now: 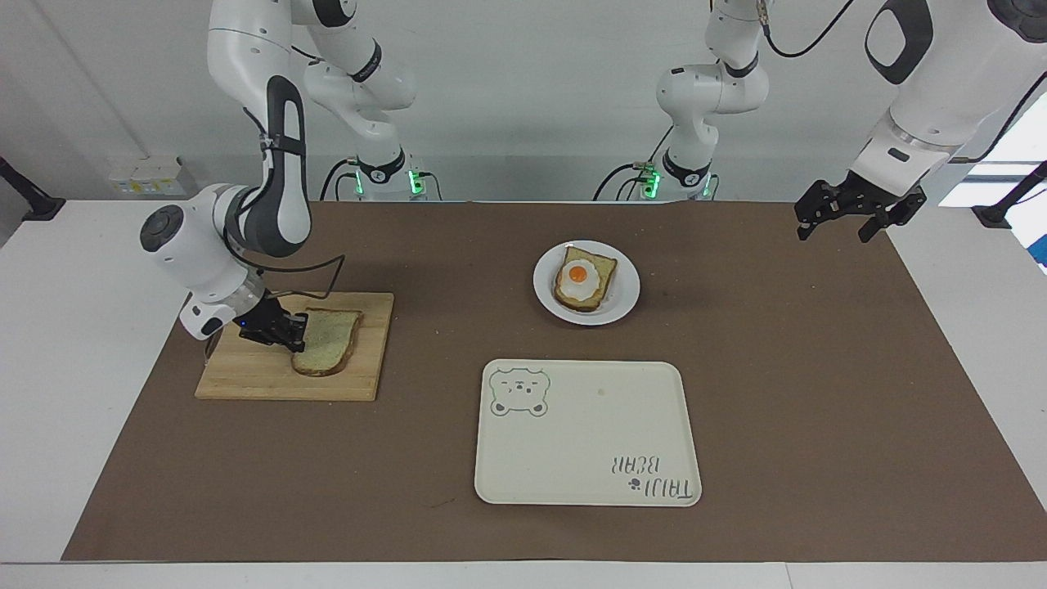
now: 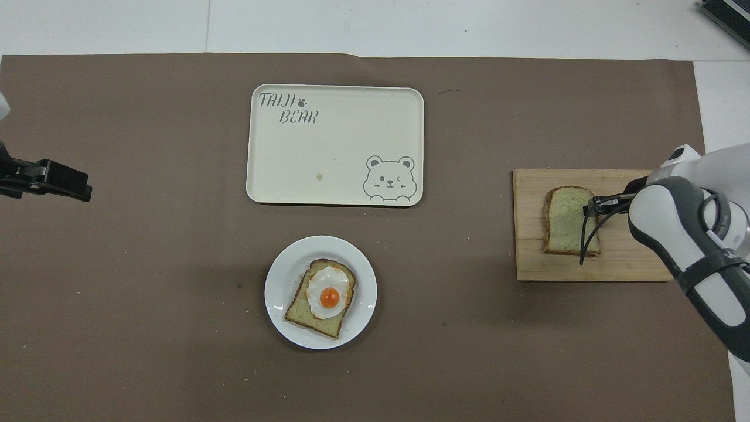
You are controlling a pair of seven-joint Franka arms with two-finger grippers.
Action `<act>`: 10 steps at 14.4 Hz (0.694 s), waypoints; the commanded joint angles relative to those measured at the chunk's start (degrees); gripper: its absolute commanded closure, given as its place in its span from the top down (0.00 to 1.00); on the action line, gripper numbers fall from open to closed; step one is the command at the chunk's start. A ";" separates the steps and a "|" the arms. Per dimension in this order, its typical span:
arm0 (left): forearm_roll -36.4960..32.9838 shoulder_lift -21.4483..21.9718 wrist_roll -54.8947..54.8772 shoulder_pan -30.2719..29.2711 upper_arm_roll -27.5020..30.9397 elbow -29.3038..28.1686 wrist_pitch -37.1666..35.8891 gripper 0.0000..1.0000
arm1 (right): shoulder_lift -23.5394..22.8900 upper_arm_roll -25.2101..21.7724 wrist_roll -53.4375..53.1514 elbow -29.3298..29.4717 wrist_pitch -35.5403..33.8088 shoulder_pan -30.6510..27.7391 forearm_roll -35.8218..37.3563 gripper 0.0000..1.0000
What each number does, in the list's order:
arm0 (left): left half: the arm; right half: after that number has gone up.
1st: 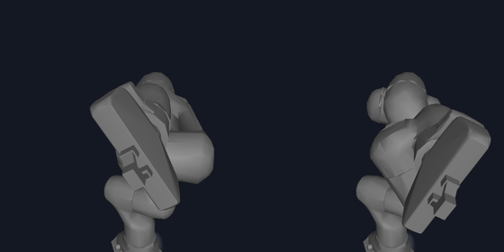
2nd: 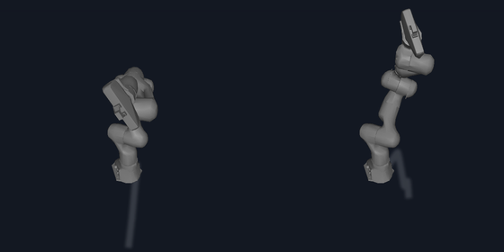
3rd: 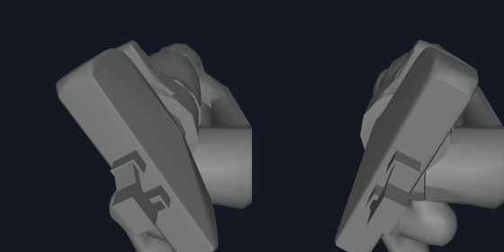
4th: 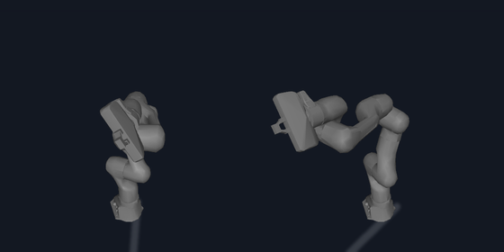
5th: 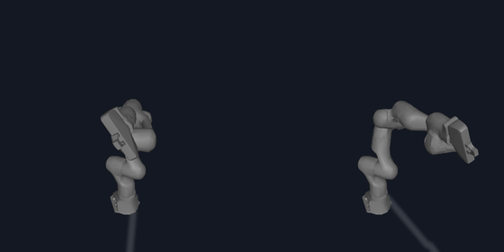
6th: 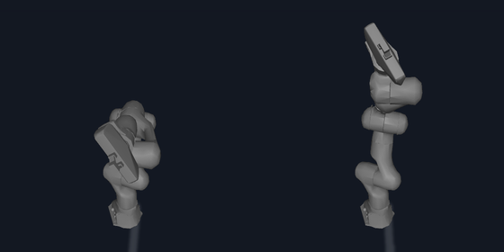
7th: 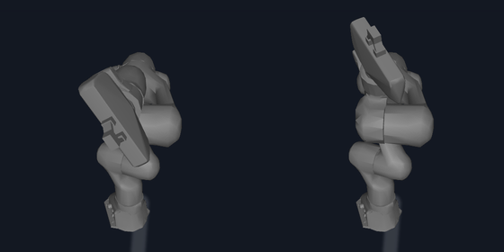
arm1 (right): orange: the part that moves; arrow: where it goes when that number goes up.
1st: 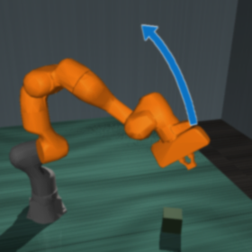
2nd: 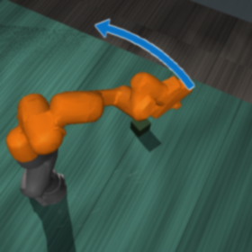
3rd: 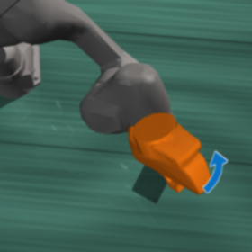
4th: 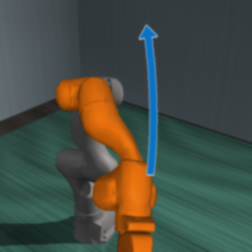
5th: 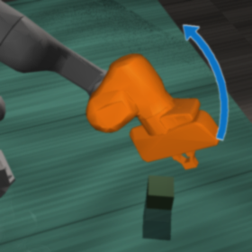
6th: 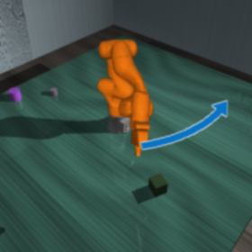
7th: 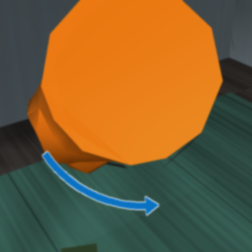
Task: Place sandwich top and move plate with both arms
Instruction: 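Grasp the bread slice edge with the right gripper and lift it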
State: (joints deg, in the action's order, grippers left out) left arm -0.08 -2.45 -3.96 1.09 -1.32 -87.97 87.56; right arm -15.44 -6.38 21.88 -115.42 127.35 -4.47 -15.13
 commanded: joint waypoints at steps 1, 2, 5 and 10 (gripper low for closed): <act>0.35 0.61 0.44 -0.47 -0.17 -0.36 -0.46 1.00 | 0.23 0.40 0.36 -0.77 0.88 -0.45 -0.60 0.00; 0.35 0.61 0.44 -0.47 -0.17 -0.36 -0.46 1.00 | 0.23 0.40 0.36 -0.77 0.88 -0.45 -0.52 0.00; 0.35 0.61 0.44 -0.47 -0.17 -0.36 -0.46 1.00 | 0.14 0.40 0.79 -0.34 0.88 -0.54 -0.52 0.00; 0.35 0.61 0.44 -0.47 -0.17 -0.36 -0.46 1.00 | 1.11 0.49 2.37 2.82 -1.48 -0.63 -0.52 0.00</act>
State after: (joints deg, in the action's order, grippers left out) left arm -0.08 -2.45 -3.96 1.09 -1.32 -87.97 87.56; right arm -15.34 -6.30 22.05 -114.13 127.29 -4.47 -15.12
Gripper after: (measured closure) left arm 0.000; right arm 0.960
